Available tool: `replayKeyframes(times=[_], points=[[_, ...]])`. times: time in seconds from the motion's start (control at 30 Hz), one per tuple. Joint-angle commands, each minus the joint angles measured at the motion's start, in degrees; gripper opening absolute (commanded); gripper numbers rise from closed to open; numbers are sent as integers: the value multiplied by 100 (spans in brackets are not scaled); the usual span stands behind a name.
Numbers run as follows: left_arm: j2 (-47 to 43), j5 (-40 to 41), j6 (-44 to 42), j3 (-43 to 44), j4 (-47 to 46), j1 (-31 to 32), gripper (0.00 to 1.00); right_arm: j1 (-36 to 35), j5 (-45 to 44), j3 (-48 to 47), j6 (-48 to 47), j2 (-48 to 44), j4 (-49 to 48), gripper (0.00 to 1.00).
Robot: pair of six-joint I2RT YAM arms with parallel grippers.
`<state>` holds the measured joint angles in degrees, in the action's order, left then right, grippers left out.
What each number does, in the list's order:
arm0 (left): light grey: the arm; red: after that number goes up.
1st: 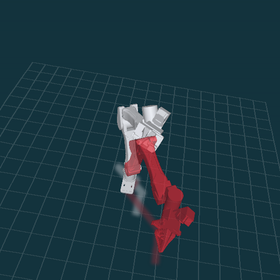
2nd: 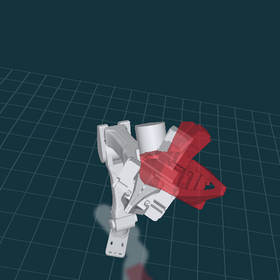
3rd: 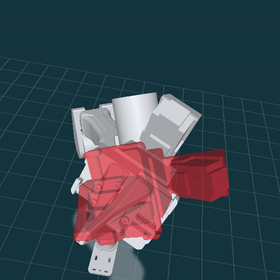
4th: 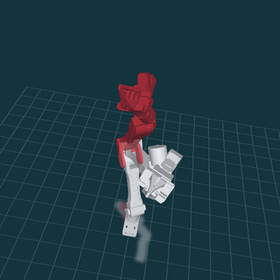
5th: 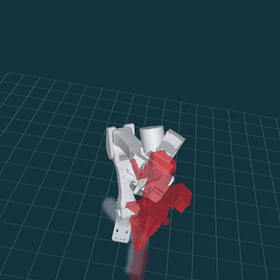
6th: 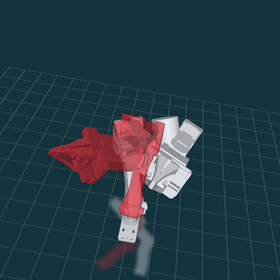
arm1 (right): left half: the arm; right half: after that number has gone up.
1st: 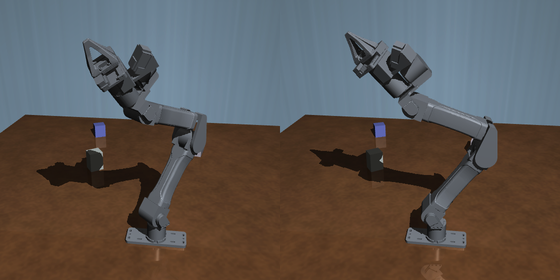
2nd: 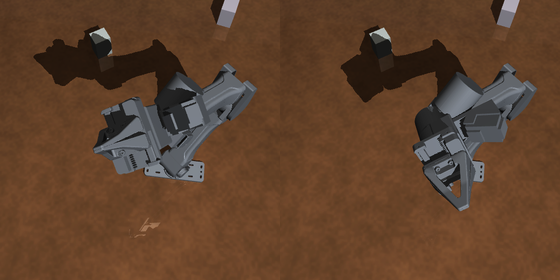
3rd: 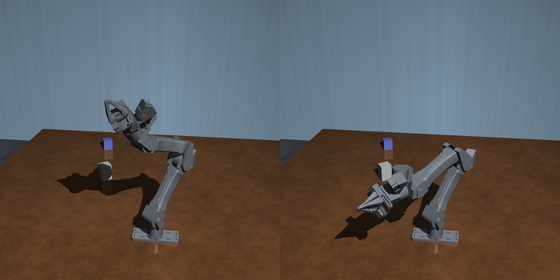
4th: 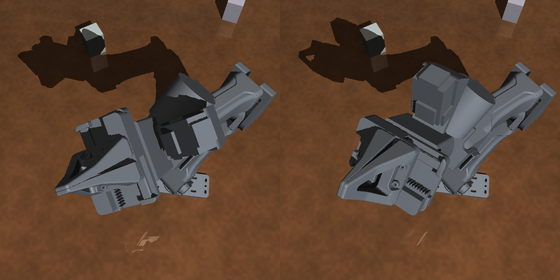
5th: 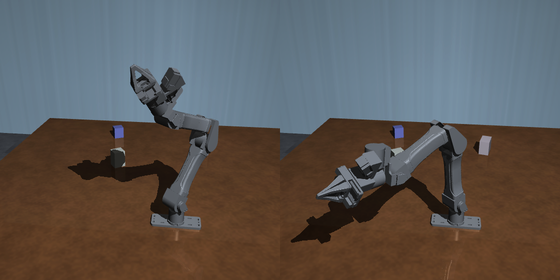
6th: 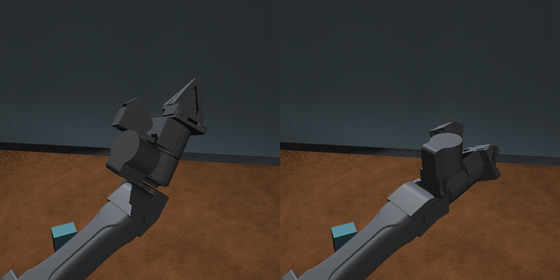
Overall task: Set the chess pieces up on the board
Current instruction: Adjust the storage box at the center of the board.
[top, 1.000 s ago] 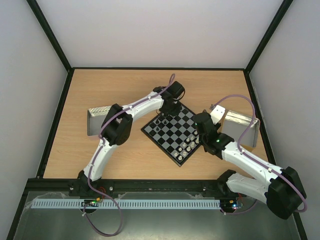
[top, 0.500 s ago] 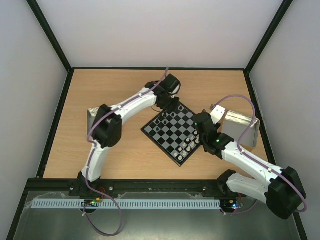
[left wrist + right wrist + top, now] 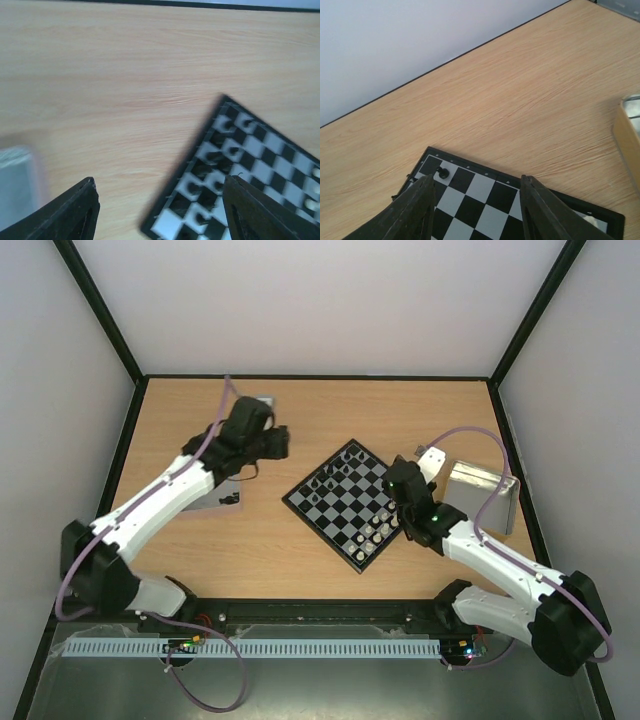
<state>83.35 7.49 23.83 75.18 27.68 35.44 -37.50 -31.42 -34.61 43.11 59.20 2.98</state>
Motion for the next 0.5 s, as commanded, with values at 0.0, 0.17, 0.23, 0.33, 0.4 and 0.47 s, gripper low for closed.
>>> replayKeyframes(times=[0.0, 0.17, 0.23, 0.33, 0.4, 0.47], points=[[-891, 507, 494, -1047, -171, -703, 71, 16, 208, -222, 145, 193, -228, 45], [-1514, 72, 815, -1845, 491, -1634, 74, 14, 433, -439, 137, 513, -325, 46], [-1555, -139, 841, -2077, 710, -1921, 74, 14, 495, -552, 127, 652, -343, 46], [-1396, -537, 730, -2305, 995, -2286, 75, 14, 595, -677, 127, 843, -381, 46], [-1093, -884, 559, -2353, 1204, -2508, 74, 14, 650, -759, 119, 953, -386, 46], [-716, -1010, 451, -2311, 1466, -2626, 74, 14, 676, -822, 91, 1046, -395, 46]])
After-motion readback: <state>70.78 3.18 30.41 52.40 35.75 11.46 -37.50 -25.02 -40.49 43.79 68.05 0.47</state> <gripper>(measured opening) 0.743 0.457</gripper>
